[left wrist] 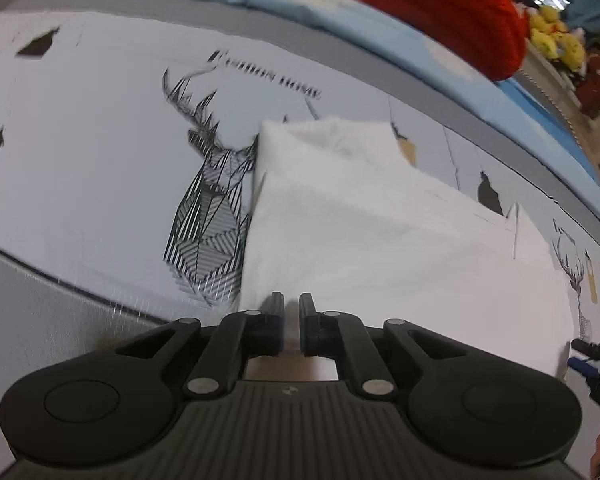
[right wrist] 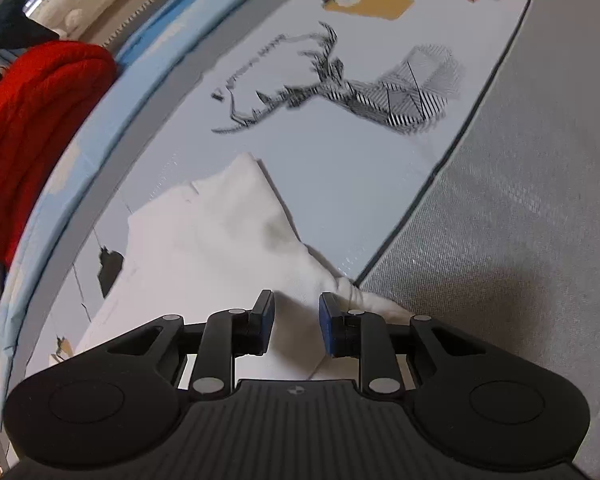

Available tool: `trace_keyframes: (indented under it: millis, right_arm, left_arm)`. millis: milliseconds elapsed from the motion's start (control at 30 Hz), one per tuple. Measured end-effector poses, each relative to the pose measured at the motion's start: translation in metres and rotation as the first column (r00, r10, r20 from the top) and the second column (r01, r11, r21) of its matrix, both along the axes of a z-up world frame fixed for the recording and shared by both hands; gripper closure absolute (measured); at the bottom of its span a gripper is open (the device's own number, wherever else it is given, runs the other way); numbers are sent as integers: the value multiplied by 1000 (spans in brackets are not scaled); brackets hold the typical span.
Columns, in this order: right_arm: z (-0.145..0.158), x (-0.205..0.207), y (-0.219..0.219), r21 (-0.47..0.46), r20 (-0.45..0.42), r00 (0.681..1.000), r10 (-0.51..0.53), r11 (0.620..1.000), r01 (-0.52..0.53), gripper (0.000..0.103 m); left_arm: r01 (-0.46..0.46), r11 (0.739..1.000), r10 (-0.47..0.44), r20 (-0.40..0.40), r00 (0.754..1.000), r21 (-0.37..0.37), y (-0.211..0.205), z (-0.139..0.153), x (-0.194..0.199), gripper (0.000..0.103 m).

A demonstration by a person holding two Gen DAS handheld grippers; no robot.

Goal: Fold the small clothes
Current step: 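Lift both tools off the shirt and move back from it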

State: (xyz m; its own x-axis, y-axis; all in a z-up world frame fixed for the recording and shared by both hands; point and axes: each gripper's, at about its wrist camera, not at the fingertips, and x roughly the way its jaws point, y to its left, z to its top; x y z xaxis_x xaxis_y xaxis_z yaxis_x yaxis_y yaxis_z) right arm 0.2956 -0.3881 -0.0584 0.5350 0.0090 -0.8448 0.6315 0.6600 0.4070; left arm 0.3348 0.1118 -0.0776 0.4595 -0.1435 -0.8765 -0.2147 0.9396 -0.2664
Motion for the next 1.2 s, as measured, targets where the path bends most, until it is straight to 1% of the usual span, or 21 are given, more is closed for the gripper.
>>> trace_keyframes:
  millis: [67,100,200,267,333,367,467,533,600,633,667,733,833,933,1000,1033,1067,1100,1133,1167,1200]
  right_arm:
    - [2,0,0,-6,15,1000,21,1000,-21,77]
    - [-3,1,-1,11,-3,1000,30,999,-30,77]
    - [-12,-3,-6,22,-40,999,19,1000,-18,79]
    - [3,-7,-1,-31,-23,999,25,999,-26,76]
    - [24,-14,10,-100,52,996,74,993,-69,75]
    - [35,-19,17,-142,88,990,106,985,-93,75]
    - [72,-43,37,-257,198,961,191,957,-137,75]
    - [96,-70,47,-304,263,937,231,941,-147,75]
    - [117,-96,54,-326,303,916,265,931,-162,75]
    - [126,-112,56,-328,325,899,293,927,-183,75]
    - [135,-125,57,-332,344,883,320,921,-204,76]
    - [149,-158,58,-365,367,849,380,898,-244,76]
    - [156,-205,53,-422,360,811,461,856,-300,75]
    - [148,-243,42,-449,312,815,489,831,-327,75]
    - [136,-264,34,-487,276,822,498,810,-327,72]
    - [128,-273,30,-503,256,829,498,801,-326,72]
    - [118,-278,26,-508,227,842,490,797,-326,72]
    - [109,-280,20,-489,181,867,464,807,-330,72]
    - [102,-282,18,-455,158,884,440,827,-330,72]
    - [97,-283,12,-415,151,895,419,849,-328,72]
    - [91,-283,8,-381,141,903,405,865,-327,72]
  left_arm:
    - [20,1000,-20,-46,999,11,-3,-13,2,96]
    - [30,999,-29,-41,999,12,-2,-15,0,96]
    - [49,994,-49,1,999,94,-13,9,-12,94]
    - [90,988,-101,82,991,125,-24,31,-27,80]
    - [129,981,-151,146,978,148,-33,48,-44,69]
    - [141,976,-170,175,970,167,-37,56,-53,66]
    - [157,959,-211,226,951,235,-48,75,-85,64]
    - [138,959,-197,232,953,250,-49,86,-107,60]
    - [124,964,-180,237,955,236,-47,99,-135,52]
    - [132,964,-189,244,951,232,-47,105,-150,42]
    - [142,961,-201,254,946,236,-46,112,-167,34]
    - [151,953,-223,272,936,261,-45,124,-203,28]
    - [154,944,-242,298,923,292,-42,136,-259,22]
    - [157,936,-260,316,913,315,-40,129,-303,22]
    - [157,936,-266,338,903,316,-38,111,-325,22]
    - [169,932,-278,331,902,321,-37,98,-331,23]
    - [182,924,-279,264,923,337,-39,84,-334,34]
    - [171,928,-248,205,947,330,-37,74,-333,46]
    - [146,946,-211,207,955,290,-32,71,-332,65]
    - [110,966,-165,228,959,236,-23,71,-332,74]
    - [87,975,-137,241,961,206,-17,72,-332,82]
